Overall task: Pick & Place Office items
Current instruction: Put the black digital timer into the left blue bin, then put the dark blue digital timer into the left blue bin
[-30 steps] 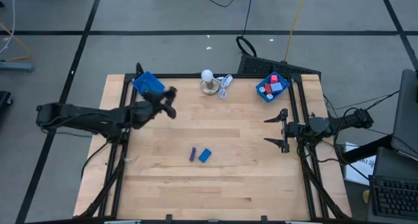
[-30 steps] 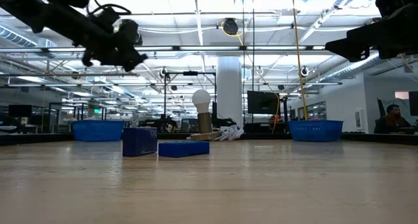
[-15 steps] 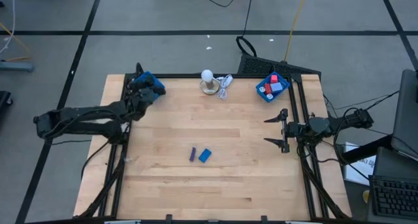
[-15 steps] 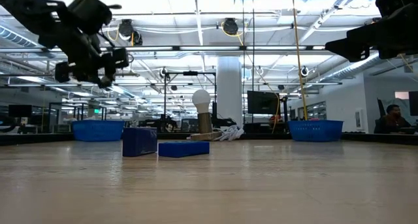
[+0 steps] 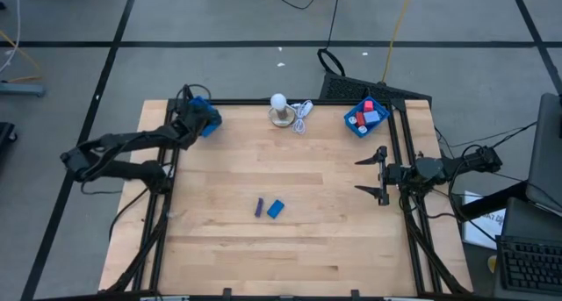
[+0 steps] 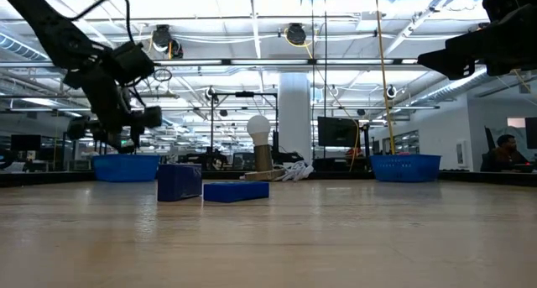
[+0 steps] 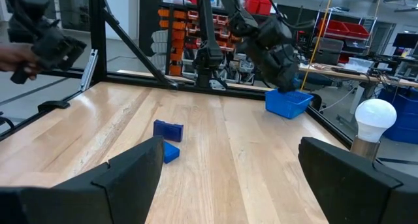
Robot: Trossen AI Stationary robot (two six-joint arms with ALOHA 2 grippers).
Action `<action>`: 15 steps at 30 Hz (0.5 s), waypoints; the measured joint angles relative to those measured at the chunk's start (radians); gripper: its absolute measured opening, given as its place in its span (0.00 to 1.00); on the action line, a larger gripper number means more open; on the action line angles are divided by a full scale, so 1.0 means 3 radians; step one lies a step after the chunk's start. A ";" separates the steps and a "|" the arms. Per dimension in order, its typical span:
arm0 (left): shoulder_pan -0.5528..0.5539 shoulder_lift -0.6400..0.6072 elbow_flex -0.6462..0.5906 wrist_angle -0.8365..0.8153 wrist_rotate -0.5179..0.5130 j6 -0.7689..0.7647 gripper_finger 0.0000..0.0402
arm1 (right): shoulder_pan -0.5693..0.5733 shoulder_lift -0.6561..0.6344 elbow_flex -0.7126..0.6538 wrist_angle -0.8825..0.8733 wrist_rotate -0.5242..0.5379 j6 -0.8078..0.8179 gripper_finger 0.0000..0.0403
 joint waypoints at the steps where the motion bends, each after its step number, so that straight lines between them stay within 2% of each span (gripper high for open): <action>1: 0.0020 0.0058 0.0000 0.0010 0.0000 -0.0004 0.38 | 0.0001 0.0000 0.0000 0.0000 0.0000 0.0000 0.85; 6: 0.0101 0.0260 0.0000 0.0063 -0.0005 -0.0011 0.40 | 0.0001 0.0000 0.0000 0.0000 0.0000 0.0000 0.85; 12: 0.0170 0.0325 0.0000 0.0069 -0.0012 -0.0006 0.59 | 0.0001 0.0000 0.0000 0.0000 0.0000 0.0000 0.85; 15: 0.0171 0.0324 0.0000 0.0084 -0.0012 0.0065 0.65 | 0.0000 0.0000 0.0000 0.0000 0.0000 0.0000 0.85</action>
